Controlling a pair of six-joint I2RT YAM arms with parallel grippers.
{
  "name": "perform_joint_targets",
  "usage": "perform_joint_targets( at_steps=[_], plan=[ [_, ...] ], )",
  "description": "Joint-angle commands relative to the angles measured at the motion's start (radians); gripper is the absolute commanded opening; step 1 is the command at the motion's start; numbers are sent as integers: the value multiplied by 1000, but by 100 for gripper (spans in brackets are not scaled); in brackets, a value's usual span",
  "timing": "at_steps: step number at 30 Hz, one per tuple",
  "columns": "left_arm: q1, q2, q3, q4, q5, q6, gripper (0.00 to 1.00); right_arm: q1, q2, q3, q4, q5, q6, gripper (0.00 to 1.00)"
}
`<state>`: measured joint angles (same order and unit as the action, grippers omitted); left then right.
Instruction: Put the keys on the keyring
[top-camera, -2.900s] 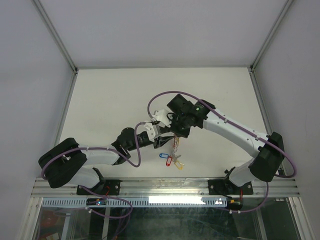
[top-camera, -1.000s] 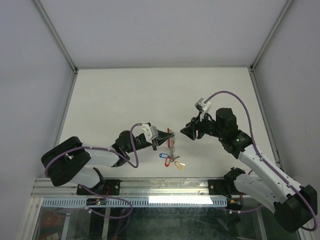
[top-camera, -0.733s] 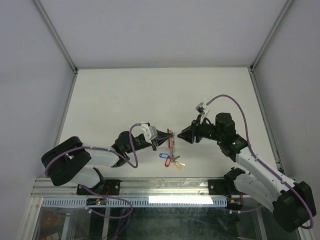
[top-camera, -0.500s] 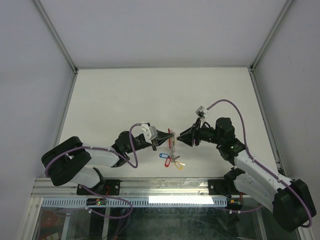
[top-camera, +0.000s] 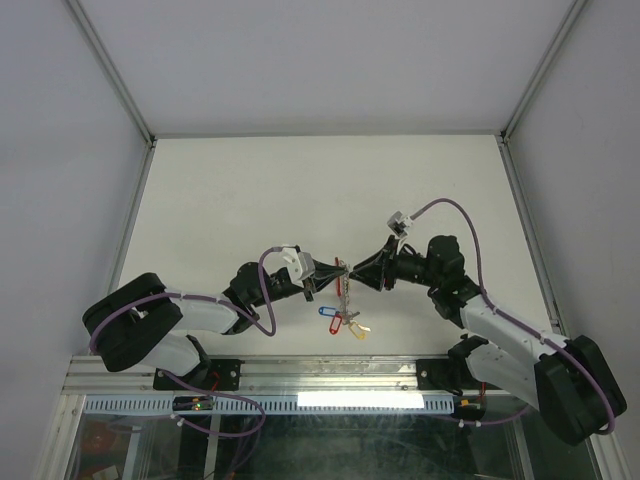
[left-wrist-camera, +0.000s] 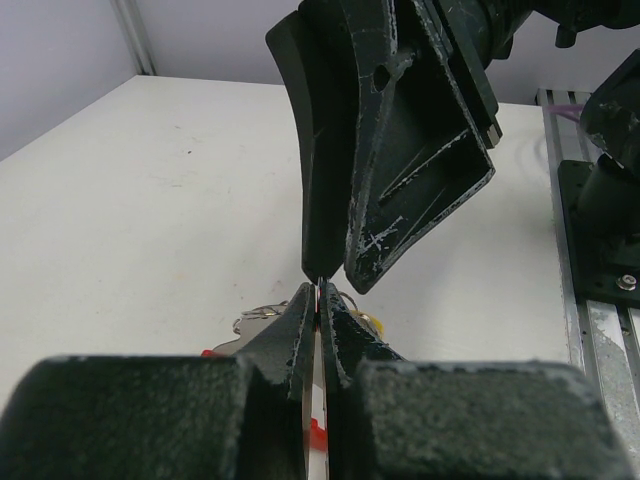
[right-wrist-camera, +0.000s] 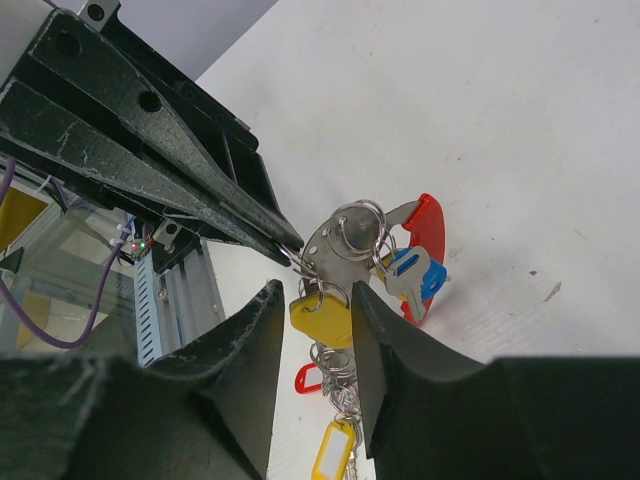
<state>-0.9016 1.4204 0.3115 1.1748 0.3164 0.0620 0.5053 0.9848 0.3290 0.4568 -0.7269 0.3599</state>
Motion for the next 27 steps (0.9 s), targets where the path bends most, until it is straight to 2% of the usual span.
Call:
perform_joint_targets(
  at_steps=[1,14,27],
  plan=[
    [7,-8,12,60,15,1,0,-3,15,0,106,-23,15,35],
    [7,-9,15,49,20,7,0,-4,73,-14,162,-46,33,32],
    [7,-9,16,46,22,7,0,-2,137,-26,274,-74,90,24]
  ],
)
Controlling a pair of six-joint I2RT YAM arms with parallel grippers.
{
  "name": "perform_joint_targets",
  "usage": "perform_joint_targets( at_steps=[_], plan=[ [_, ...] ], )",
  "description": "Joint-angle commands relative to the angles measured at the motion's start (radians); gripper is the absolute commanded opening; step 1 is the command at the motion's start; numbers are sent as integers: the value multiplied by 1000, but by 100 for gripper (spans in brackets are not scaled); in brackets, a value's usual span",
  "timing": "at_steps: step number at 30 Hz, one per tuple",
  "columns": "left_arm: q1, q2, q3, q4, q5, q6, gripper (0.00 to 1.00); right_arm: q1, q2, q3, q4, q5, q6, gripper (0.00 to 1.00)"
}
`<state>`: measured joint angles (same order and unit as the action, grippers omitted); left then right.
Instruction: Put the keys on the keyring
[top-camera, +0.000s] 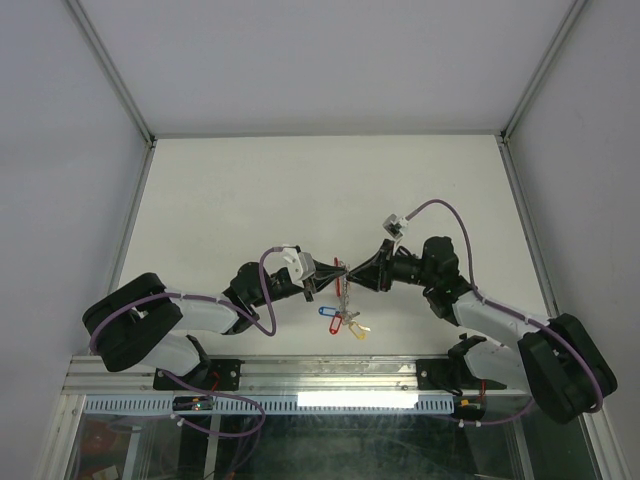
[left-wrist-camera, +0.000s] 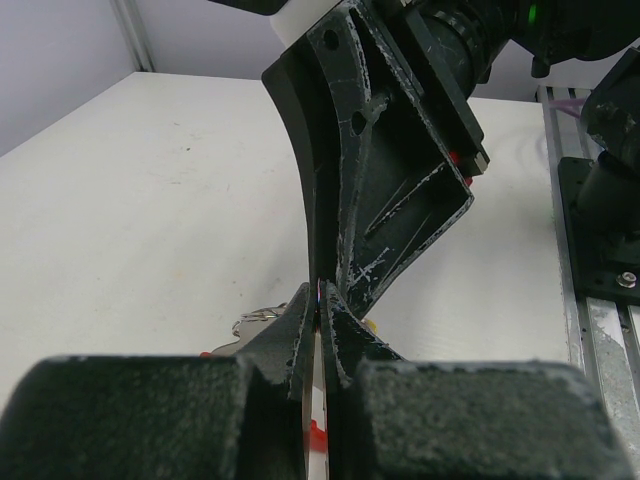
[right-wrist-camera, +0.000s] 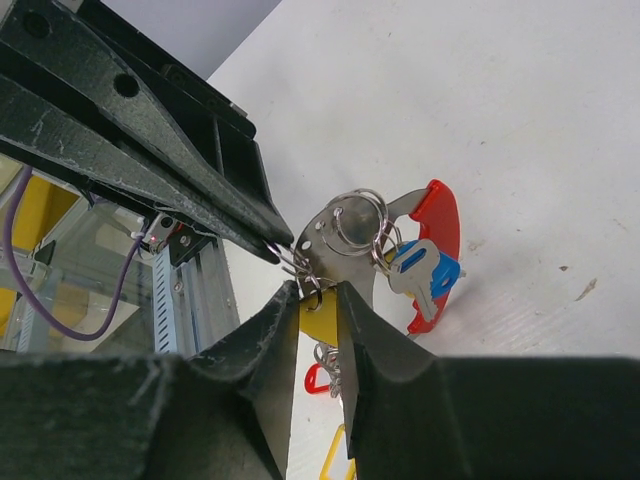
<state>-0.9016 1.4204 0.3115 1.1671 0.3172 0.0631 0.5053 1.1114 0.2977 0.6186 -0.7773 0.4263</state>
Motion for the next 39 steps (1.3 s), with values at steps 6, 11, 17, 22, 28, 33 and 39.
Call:
perform_joint_targets(
  at_steps=[6,11,17,22,28,33,39],
  plan=[
    [7,-9,17,52,25,6,0,-2,15,3,139,-20,34,16],
    [7,-11,17,54,21,6,0,-2,-4,4,128,-26,31,2],
    [7,-15,13,54,19,8,0,-2,-77,11,4,26,-34,0],
    [7,-17,13,55,20,10,0,-2,-99,23,-50,38,-66,0],
    [7,-25,8,53,17,17,0,-2,-120,45,-139,55,-123,0],
    [7,-29,8,51,14,18,0,-2,-175,69,-232,87,-182,0],
    [7,-29,7,50,13,18,0,-3,-219,100,-329,111,-223,0]
  ],
)
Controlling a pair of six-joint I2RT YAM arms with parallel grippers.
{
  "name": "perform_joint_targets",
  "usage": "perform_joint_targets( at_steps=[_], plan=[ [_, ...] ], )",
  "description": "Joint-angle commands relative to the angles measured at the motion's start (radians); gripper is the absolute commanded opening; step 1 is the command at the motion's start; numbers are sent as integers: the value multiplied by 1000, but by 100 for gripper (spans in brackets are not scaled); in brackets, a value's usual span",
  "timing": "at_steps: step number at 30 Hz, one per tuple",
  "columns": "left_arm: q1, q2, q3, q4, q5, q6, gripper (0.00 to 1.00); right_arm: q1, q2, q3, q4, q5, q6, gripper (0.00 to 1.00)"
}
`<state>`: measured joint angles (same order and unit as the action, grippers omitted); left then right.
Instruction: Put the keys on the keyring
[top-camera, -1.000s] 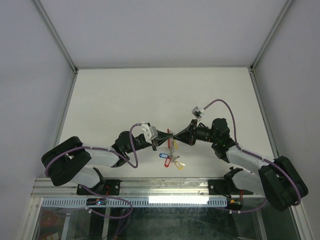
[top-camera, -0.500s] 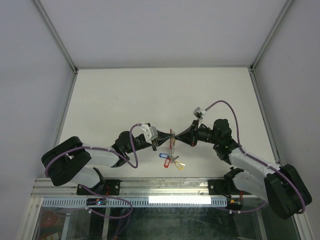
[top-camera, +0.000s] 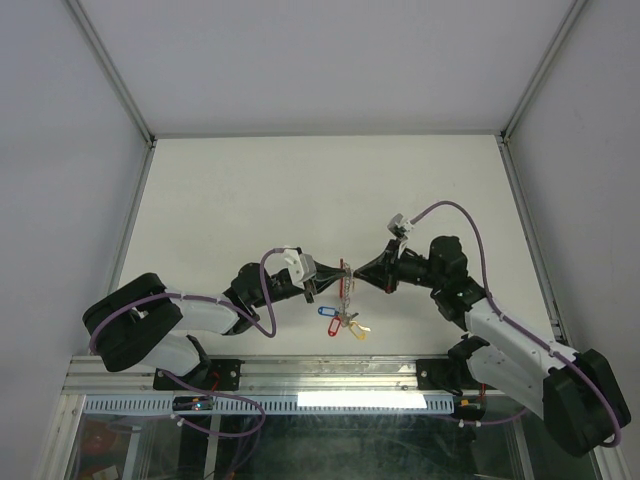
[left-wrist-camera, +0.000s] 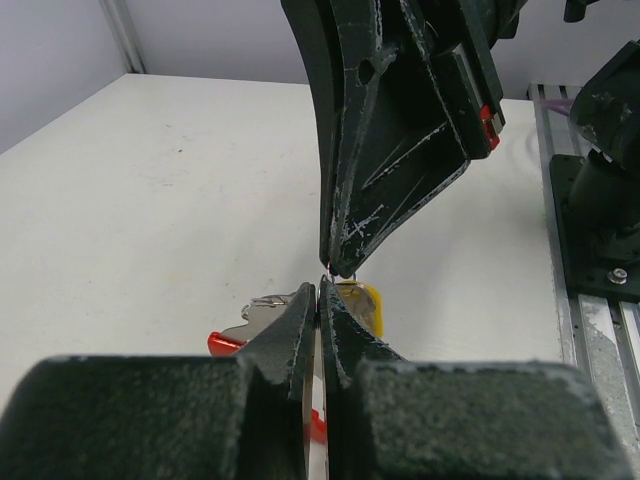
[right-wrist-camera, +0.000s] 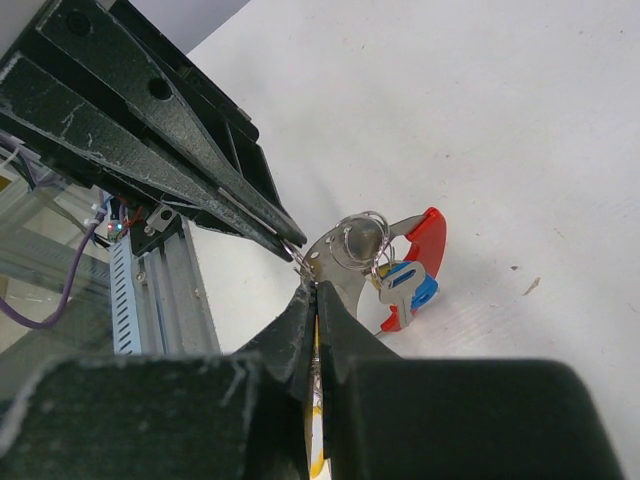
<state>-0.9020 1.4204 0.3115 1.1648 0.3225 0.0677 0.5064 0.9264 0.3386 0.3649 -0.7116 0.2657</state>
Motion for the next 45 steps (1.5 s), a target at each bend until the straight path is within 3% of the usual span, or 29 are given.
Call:
perform_joint_targets(
  at_steps=[1,10,16,20,32,41,45],
  plan=[
    [7,-30,6,53,7,14,0,-4,-36,69,-101,52,-65,0],
    [8,-29,6,50,6,17,0,-3,-41,107,-153,54,-95,0],
    [8,-32,6,48,4,18,21,-2,-52,140,-209,59,-126,0],
    [8,-32,4,53,4,18,28,-3,-71,158,-230,64,-138,0],
    [7,-37,7,39,12,24,29,-3,-85,207,-282,50,-180,0],
    [7,-40,23,-8,-21,17,29,-3,-96,198,-319,112,-190,0],
    [15,-44,34,-54,-94,2,30,-3,-101,193,-337,207,-162,0]
  ],
)
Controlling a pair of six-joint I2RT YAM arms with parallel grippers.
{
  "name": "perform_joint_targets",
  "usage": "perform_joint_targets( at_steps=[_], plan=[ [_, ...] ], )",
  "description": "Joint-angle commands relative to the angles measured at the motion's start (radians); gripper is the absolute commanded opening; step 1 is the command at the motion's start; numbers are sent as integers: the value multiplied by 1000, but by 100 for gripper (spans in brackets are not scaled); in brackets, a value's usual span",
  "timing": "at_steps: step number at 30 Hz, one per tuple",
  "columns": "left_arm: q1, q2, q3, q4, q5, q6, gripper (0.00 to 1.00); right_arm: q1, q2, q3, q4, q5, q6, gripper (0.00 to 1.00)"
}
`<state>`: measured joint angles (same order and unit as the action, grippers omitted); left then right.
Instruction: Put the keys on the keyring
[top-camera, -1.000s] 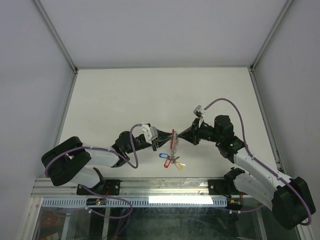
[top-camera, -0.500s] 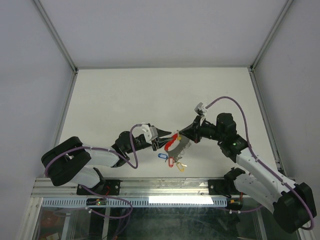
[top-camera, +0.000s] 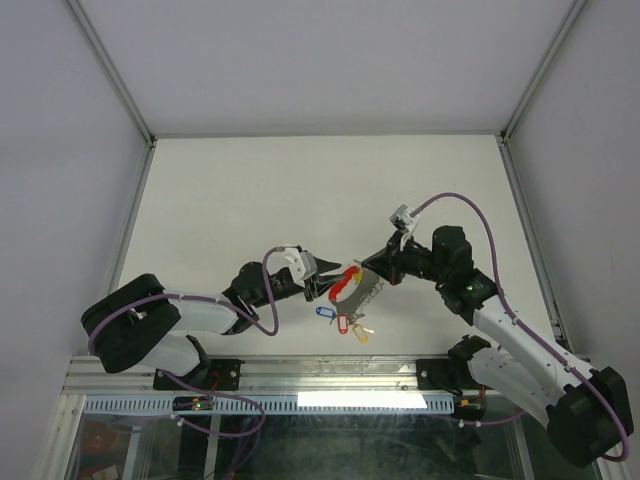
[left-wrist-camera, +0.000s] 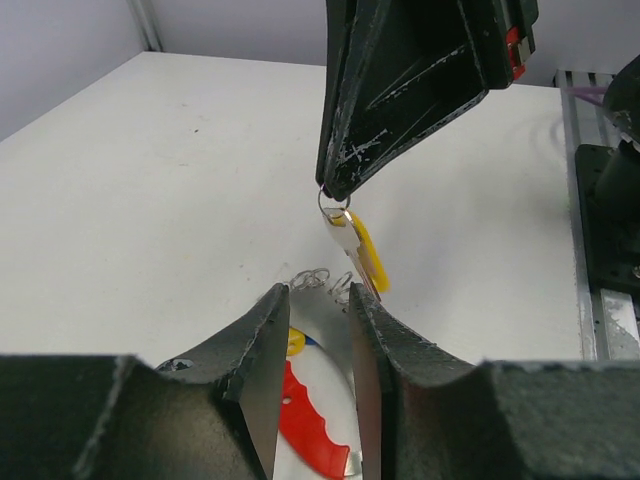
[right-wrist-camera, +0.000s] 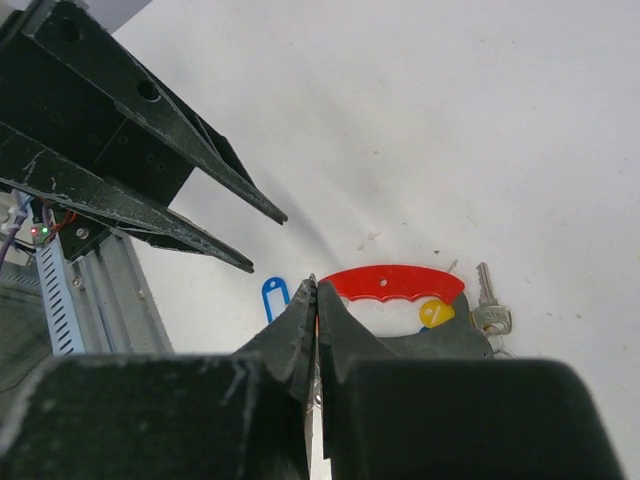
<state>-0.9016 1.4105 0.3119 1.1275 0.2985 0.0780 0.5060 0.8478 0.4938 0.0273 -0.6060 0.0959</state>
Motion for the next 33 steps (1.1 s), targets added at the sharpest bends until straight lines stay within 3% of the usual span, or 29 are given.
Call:
perform_joint_targets(
  at_steps=[1,17,21,25,33],
  plan=[
    [17,-34,37,-27,-80,-12,30,-3,-25,37,-4,137,16,0],
    [35,-27,83,-146,-231,-72,39,-3,1,14,-74,546,231,0],
    [36,-23,96,-178,-244,-70,39,-3,14,40,-180,676,298,0],
    [36,-18,106,-202,-256,-70,39,-4,78,117,-390,838,368,0],
    [36,-14,122,-242,-280,-66,40,-10,388,308,-718,979,424,0]
  ],
)
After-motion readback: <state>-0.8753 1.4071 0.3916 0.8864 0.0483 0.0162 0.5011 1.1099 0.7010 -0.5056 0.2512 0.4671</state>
